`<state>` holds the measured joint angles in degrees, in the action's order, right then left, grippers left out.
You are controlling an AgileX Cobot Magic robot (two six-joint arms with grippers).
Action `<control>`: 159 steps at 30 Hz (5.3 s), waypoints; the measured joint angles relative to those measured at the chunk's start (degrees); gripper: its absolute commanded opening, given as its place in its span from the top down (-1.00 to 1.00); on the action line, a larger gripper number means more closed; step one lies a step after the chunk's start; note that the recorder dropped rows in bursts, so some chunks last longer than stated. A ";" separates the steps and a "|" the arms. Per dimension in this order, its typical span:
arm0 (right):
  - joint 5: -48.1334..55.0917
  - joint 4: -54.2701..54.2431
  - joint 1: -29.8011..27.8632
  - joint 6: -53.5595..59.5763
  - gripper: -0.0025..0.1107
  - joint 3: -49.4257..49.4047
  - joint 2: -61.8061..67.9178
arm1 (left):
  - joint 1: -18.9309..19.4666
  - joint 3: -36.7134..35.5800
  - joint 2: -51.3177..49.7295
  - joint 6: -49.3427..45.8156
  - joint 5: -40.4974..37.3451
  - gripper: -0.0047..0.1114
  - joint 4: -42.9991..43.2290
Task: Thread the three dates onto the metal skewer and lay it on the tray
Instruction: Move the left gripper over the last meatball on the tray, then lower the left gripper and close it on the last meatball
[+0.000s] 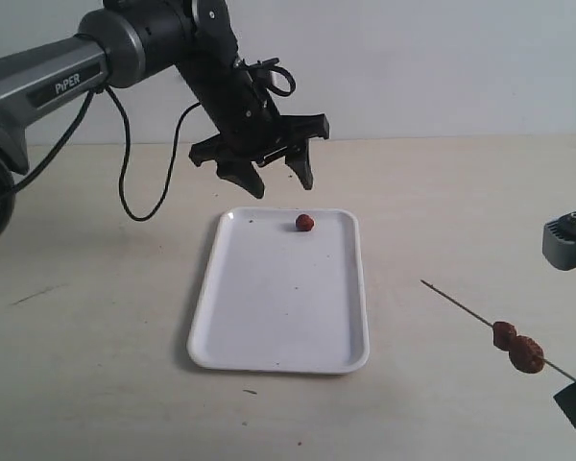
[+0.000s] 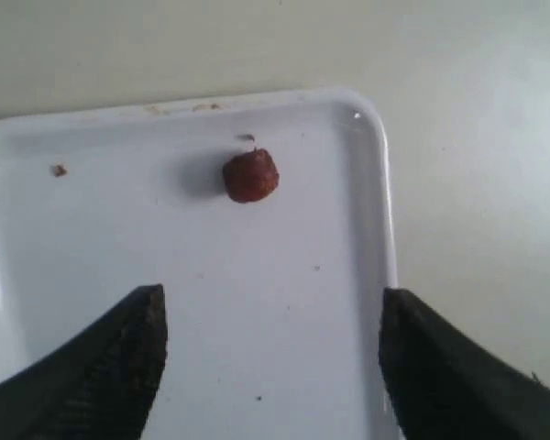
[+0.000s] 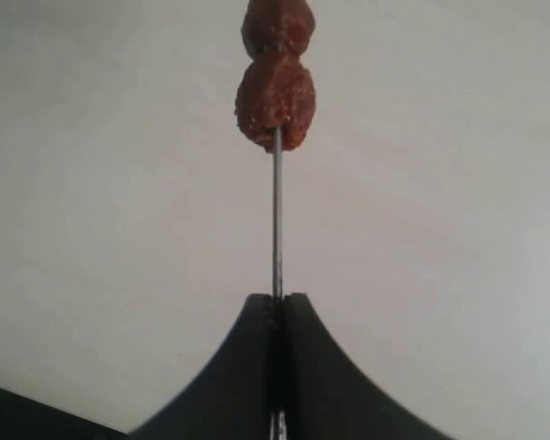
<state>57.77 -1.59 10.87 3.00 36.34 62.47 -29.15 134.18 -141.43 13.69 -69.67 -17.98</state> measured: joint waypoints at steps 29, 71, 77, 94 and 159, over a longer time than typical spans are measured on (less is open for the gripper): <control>-1.49 1.59 0.00 -0.11 0.96 0.00 0.00 | -1.87 7.66 -9.62 0.21 4.76 -0.19 1.95; -3.17 1.59 0.00 0.24 0.96 0.00 0.00 | -1.76 7.66 -6.27 -0.52 14.57 -0.19 4.48; -3.17 1.59 0.00 0.24 0.96 0.00 0.00 | -1.76 7.66 -9.10 -2.36 6.82 -0.19 6.16; -2.96 1.59 0.00 0.24 0.96 0.00 0.00 | -6.29 7.66 -9.45 -13.36 6.56 -0.19 3.89; -3.40 1.59 0.00 0.24 0.96 0.00 0.00 | -7.96 7.66 -12.30 1.35 9.14 -0.19 21.65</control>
<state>54.37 0.00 10.87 3.23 36.34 62.47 -37.11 141.84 -153.73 15.05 -60.53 3.68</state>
